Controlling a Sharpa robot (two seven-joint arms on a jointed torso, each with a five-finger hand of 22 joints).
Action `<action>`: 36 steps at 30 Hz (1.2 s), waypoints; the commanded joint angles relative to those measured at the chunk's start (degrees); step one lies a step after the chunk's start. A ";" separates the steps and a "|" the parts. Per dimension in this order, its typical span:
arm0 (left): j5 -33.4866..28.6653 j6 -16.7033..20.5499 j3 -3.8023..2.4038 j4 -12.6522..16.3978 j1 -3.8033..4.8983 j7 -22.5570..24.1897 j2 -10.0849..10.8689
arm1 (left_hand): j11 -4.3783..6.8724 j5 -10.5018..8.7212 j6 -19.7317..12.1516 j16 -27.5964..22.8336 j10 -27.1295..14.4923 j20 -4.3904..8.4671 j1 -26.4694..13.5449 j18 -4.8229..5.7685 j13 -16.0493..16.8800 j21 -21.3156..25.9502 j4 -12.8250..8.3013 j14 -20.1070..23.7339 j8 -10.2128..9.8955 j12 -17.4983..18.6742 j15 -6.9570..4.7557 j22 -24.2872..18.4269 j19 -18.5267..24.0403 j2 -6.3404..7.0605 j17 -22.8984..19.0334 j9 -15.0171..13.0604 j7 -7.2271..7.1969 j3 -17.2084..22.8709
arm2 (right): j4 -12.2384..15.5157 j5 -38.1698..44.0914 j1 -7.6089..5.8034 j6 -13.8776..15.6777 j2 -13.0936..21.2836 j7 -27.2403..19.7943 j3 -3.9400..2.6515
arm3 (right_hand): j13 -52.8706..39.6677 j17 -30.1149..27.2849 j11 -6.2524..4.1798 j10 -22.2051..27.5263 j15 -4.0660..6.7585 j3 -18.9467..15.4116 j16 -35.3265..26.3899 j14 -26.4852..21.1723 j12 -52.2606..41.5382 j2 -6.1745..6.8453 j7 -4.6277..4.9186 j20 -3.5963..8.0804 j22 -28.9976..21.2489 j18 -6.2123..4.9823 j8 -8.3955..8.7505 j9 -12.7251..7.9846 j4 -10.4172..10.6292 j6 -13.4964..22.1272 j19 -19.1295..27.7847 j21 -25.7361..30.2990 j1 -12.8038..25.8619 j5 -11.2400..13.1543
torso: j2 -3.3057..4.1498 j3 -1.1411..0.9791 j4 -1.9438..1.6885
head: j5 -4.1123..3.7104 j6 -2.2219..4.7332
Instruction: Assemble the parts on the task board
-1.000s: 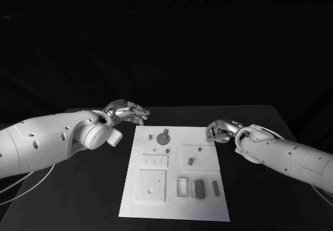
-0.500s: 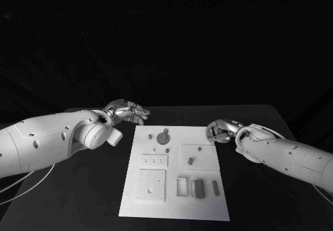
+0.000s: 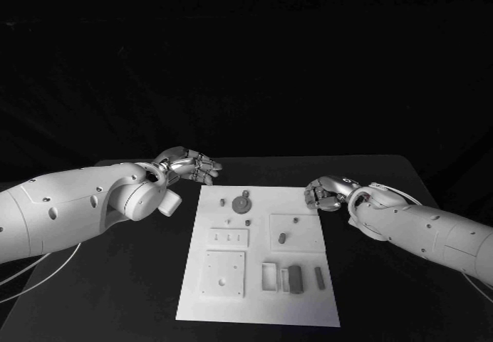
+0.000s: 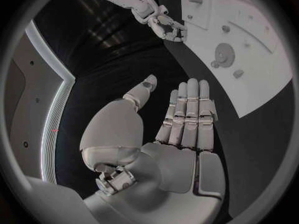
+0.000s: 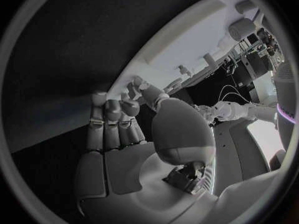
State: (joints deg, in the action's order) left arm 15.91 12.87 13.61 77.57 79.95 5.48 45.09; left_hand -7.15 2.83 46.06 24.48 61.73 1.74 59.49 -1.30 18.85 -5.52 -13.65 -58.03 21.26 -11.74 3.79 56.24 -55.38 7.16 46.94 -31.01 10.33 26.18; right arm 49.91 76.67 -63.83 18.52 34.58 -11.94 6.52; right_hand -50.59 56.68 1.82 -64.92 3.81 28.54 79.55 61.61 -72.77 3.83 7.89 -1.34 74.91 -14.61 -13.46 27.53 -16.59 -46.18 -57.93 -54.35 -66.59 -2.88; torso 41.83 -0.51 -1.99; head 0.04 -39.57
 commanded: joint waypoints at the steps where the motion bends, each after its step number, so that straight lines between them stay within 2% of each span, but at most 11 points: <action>1: 0.22 -0.61 -0.04 0.14 0.06 0.21 -0.03 | -0.31 -0.02 -0.28 -0.30 -0.20 -0.14 0.54 -0.22 -0.10 0.26 -0.27 -0.05 -0.40 0.29 0.28 0.10 0.13 0.15 0.09 -0.09 0.15 -0.02 | -0.02 0.82 0.17 -1.30 -0.09 -0.29 0.12 | 0.03 -0.02 -0.53 0.04 0.54 -0.34 0.19 -0.06 0.09 -0.44 -0.25 -0.21 0.90 -0.39 -0.31 0.04 -0.04 -0.14 0.22 0.27 -0.06 -0.14 | 0.03 0.03 0.03 | 0.02 -0.11; 9: 0.25 -0.66 -0.04 0.11 0.06 0.14 -0.05 | -0.32 -0.02 -0.32 -0.31 -0.20 -0.14 0.55 -0.22 -0.09 0.27 -0.28 -0.05 -0.44 0.31 0.28 0.11 0.12 0.13 0.11 -0.10 0.17 -0.03 | -0.04 0.82 0.17 -1.52 -0.16 -0.30 0.12 | 0.01 -0.01 -0.77 0.04 0.70 -0.41 0.23 -0.09 0.10 -0.78 -0.51 -0.23 0.90 -0.39 -0.43 0.06 -0.05 -0.32 0.23 0.25 -0.04 -0.14 | -0.02 0.02 -0.06 | -0.03 -0.11; 20: 0.34 -0.86 -0.04 0.12 0.06 -0.06 -0.06 | -0.32 -0.02 -0.36 -0.33 -0.19 -0.14 0.58 -0.22 -0.09 0.30 -0.31 -0.06 -0.48 0.34 0.28 0.14 0.12 0.10 0.13 -0.13 0.19 -0.04 | -0.07 1.01 0.17 -1.80 -0.13 -0.43 0.12 | -0.11 0.05 -1.03 0.09 1.00 -0.55 0.37 -0.23 0.09 -1.55 -0.77 -0.25 0.94 -0.39 -1.41 0.41 -0.07 -2.07 0.38 0.21 -0.12 -0.14 | -0.02 -0.04 0.08 | -0.03 -0.09; 26: 0.43 -0.81 -0.04 0.08 0.06 -0.10 -0.03 | -0.32 -0.02 -0.37 -0.35 -0.19 -0.15 0.59 -0.21 -0.09 0.31 -0.31 -0.06 -0.50 0.36 0.28 0.15 0.12 0.09 0.14 -0.15 0.20 -0.05 | -0.17 1.03 0.17 -1.73 -0.04 -0.34 0.12 | -0.21 0.08 -0.96 0.12 1.00 -0.59 0.46 -0.28 0.05 -2.06 -0.68 -0.28 0.94 -0.39 -2.14 0.74 -0.02 -3.50 0.41 0.16 0.05 -0.14 | 0.00 -0.03 -0.02 | -0.06 -0.13; 36: 0.44 -0.76 -0.04 0.11 0.06 -0.09 -0.04 | -0.33 -0.02 -0.38 -0.36 -0.19 -0.15 0.60 -0.21 -0.09 0.33 -0.32 -0.06 -0.52 0.39 0.29 0.16 0.11 0.06 0.16 -0.18 0.21 -0.05 | -0.14 1.03 0.17 -1.30 -0.13 -0.61 0.12 | -0.33 0.06 -0.62 0.13 0.75 -0.56 0.54 -0.30 0.00 -2.44 -0.36 -0.29 0.94 -0.39 -3.09 1.28 0.03 -5.63 0.41 0.07 0.45 -0.14 | -0.03 -0.01 0.04 | -0.05 -0.13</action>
State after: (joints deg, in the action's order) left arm 16.15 12.81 13.61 77.56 79.95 5.13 45.13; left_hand -7.15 2.83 46.06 24.36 61.73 1.74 59.49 -1.30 18.86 -5.52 -13.65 -58.03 21.02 -11.74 3.79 56.33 -55.38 7.16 47.02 -31.11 10.33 26.18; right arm 49.79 76.84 -63.87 18.37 34.49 -12.24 6.50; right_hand -50.86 56.69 1.01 -64.94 4.38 28.23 79.76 61.42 -72.77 1.99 7.14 -1.55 74.90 -14.25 -16.41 28.79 -16.59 -51.11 -57.73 -54.35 -66.26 -2.88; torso 41.81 -0.52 -1.96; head -0.02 -39.72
